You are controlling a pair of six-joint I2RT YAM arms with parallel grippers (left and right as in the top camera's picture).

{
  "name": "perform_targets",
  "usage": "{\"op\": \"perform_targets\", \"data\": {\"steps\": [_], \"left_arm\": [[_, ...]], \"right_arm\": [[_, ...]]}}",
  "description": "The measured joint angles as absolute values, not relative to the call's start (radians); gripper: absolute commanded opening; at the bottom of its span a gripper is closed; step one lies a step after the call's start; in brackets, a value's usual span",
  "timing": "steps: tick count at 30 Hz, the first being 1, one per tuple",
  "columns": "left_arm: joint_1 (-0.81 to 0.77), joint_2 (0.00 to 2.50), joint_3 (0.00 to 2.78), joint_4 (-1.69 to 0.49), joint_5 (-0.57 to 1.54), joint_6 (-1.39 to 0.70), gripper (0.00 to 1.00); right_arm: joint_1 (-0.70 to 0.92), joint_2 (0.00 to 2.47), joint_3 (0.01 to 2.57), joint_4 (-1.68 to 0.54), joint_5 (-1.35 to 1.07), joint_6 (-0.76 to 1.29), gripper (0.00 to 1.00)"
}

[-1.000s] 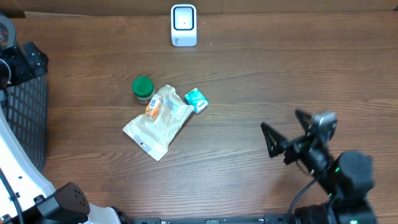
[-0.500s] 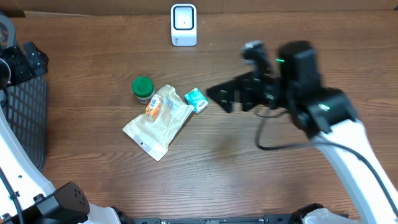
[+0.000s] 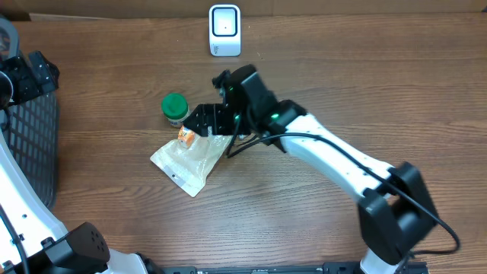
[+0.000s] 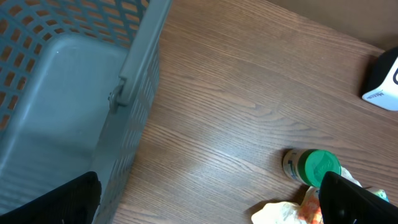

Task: Scan the item barcode
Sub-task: 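Reach the right gripper to the pile and grasp the orange Kleenex pack, then lift the orange pack and set it on the table right of the pile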

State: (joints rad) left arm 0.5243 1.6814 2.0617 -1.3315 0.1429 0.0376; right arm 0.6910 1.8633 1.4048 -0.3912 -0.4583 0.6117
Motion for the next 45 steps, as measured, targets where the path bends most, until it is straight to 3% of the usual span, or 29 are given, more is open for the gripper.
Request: {"op": "perform_targets", "data": {"steps": [11, 25, 27, 33, 35, 41, 45], "left_arm": [[0.524, 1.681, 2.062, -1.332, 0.143, 0.038, 1.0], [0.524, 1.681, 2.062, -1.332, 0.143, 0.038, 1.0], [0.524, 1.681, 2.062, -1.332, 0.143, 0.038, 1.0], [0.524, 1.681, 2.062, -1.332, 0.143, 0.038, 1.0], [0.524, 1.681, 2.062, -1.332, 0.143, 0.038, 0.99], [0.524, 1.681, 2.062, -1.332, 0.143, 0.038, 1.0], [0.524, 1.681, 2.062, -1.332, 0.143, 0.038, 1.0]], "right_arm": [[0.76, 1.906, 1.449, -0.418, -0.234, 0.715, 0.81], [0.89, 2.104, 1.451, -0.246, -0.005, 0.733, 0.79], [0.89, 2.126, 1.451, -0.239, 0.016, 0.732, 0.68], [0.89, 2.128, 1.452, -0.241, 0.053, 0.656, 0.21], [0.89, 2.128, 1.453, -0.255, 0.06, 0.619, 0.11], [0.89, 2.112, 1.518, -0.446, 0.069, 0.521, 0.08], [0.89, 2.007, 1.565, -0.629, 0.164, 0.46, 0.12]]}}
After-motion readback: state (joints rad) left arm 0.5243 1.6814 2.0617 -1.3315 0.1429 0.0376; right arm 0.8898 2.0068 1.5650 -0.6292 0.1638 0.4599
